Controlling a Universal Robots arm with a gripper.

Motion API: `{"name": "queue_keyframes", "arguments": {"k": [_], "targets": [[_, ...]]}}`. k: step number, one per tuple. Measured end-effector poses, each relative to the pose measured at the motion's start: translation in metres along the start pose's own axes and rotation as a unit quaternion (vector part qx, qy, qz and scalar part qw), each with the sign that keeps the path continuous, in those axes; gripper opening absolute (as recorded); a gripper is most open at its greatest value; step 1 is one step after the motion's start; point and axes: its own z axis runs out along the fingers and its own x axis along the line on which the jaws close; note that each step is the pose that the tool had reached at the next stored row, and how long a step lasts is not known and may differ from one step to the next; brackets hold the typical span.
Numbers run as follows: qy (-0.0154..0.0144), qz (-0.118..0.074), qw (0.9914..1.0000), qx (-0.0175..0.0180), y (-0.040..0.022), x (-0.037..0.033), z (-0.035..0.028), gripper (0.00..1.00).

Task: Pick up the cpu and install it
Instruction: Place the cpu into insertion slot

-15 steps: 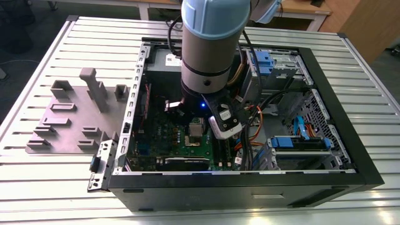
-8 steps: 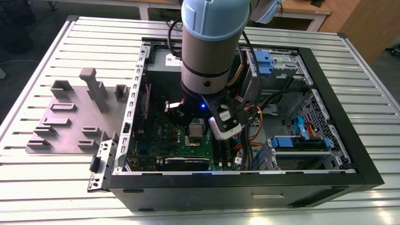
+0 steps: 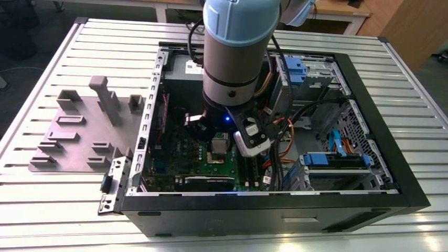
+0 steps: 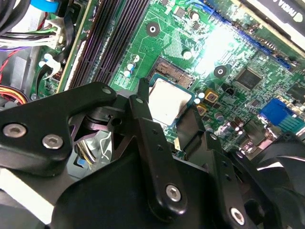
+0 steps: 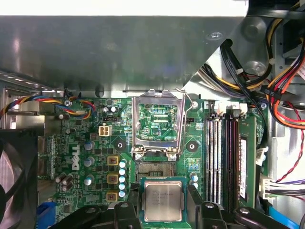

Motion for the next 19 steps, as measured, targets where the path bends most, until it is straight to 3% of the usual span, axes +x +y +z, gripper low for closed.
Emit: {"name": "queue_keyframes", "arguments": {"k": [12,19], "targets": [[0.0004,-0.004,0.99999,0.0002,-0.0028,0.0017,0.0197,0.47],[0.0003,-0.003,1.0,0.0001,-0.0029,0.0035,0.0242,0.47]]}}
